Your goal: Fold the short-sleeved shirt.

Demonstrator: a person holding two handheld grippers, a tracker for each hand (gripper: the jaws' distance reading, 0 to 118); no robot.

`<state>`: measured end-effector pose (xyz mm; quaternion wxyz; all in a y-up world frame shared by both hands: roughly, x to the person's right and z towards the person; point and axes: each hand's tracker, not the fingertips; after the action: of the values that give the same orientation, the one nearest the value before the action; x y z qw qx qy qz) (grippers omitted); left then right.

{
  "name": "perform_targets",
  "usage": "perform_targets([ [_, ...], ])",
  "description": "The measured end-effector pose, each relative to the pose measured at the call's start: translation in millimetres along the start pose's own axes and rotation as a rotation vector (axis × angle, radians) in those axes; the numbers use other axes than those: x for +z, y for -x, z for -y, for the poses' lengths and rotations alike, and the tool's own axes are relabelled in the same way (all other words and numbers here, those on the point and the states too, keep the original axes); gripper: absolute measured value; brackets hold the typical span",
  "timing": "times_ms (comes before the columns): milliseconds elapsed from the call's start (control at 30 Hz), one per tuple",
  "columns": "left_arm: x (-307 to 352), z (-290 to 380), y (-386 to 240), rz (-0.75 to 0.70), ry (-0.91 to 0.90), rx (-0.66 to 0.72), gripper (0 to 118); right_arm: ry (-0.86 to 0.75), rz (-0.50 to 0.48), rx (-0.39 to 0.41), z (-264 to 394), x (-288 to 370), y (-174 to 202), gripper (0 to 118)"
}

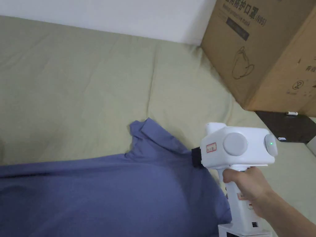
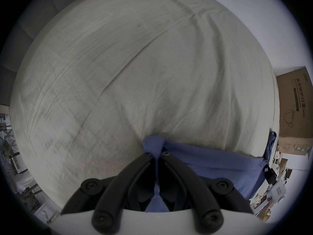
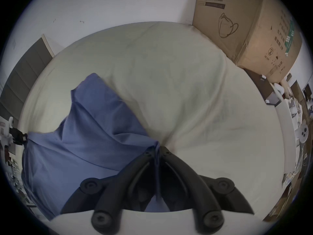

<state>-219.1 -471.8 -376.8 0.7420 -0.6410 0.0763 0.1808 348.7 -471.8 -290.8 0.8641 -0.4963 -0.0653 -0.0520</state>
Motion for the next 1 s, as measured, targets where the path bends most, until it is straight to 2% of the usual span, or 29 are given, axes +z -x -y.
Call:
perform_targets([
  [100, 3, 6, 1, 0.006, -0.021, -0.004, 3, -0.002, -0.01, 0.01, 4, 0, 1, 3],
  [200, 10, 8, 12, 0.078, -0.049, 0.052, 3, -0.071, -0.07, -0.12, -1, 18, -3, 3],
  [267, 17, 13, 24, 0.169, -0.038, 0.108, 3, -0.091, -0.126, -0.165, -6, 37, -9, 3],
  [433, 50, 34, 53, 0.396, -0.065, 0.176, 3, -0.18, -0.189, -0.178, -5, 106, -17, 3],
  [700, 148, 88, 107, 0.533, -0.167, 0.143, 3, -0.257, -0.303, -0.198, 28, 232, -25, 3],
  [867, 179, 136, 143, 0.515, -0.191, 0.104, 3, -0.235, -0.334, -0.165, 83, 281, -23, 3],
  [1000, 163, 170, 167, 0.501, -0.15, 0.111, 3, -0.136, -0.329, -0.159, 139, 277, -24, 3],
])
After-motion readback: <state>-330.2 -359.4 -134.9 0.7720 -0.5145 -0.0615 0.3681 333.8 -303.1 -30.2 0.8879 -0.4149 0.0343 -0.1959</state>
